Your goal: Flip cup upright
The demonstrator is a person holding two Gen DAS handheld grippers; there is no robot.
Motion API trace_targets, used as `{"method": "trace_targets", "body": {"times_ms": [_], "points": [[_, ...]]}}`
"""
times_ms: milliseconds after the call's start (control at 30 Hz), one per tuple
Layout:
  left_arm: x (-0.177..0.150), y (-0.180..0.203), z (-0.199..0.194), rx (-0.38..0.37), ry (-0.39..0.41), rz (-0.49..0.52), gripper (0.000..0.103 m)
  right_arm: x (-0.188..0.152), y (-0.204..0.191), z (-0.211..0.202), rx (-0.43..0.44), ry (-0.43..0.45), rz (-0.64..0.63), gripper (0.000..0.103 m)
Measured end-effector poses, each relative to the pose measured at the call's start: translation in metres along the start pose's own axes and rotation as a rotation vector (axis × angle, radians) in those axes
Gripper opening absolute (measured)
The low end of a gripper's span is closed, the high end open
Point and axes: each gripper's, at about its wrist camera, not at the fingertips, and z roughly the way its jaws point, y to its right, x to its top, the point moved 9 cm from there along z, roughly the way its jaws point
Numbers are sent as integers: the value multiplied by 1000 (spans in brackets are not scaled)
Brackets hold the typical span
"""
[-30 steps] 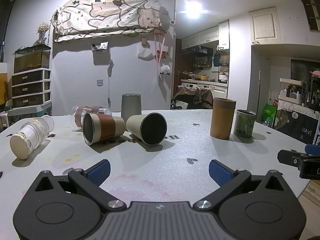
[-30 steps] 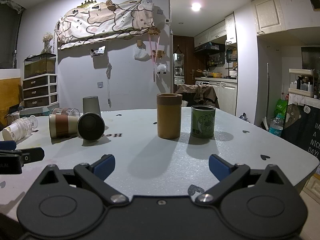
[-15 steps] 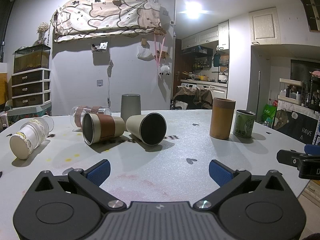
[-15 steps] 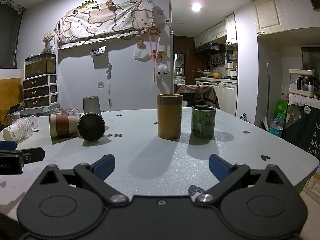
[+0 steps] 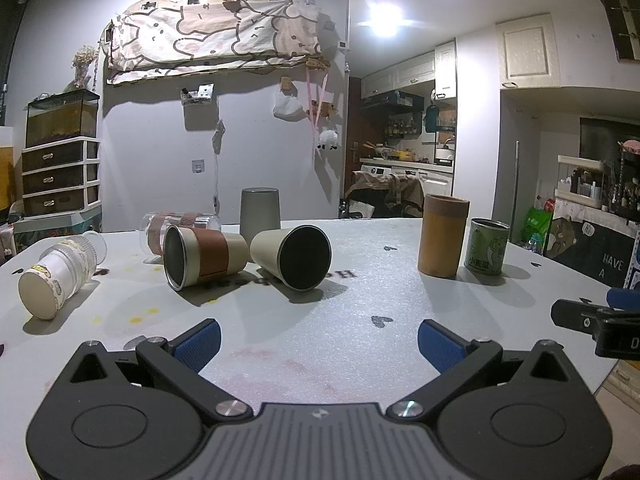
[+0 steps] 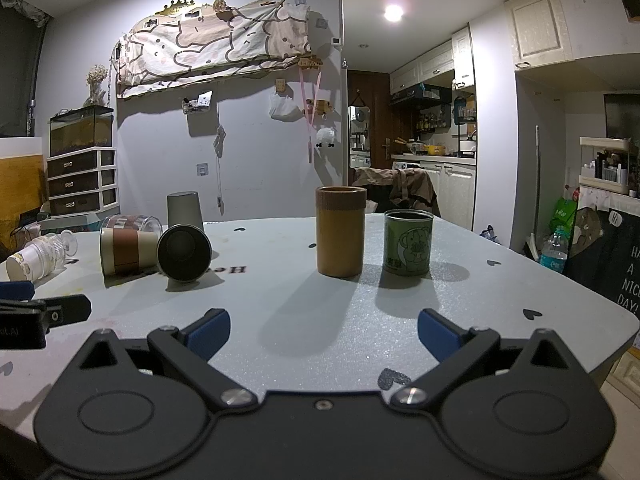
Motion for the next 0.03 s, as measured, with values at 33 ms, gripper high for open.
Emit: {"method": "trace_targets", "body": {"times_ms": [33], "points": [[0, 0, 0, 2, 0, 1, 103, 0, 0, 0, 0, 1, -1, 101]]}}
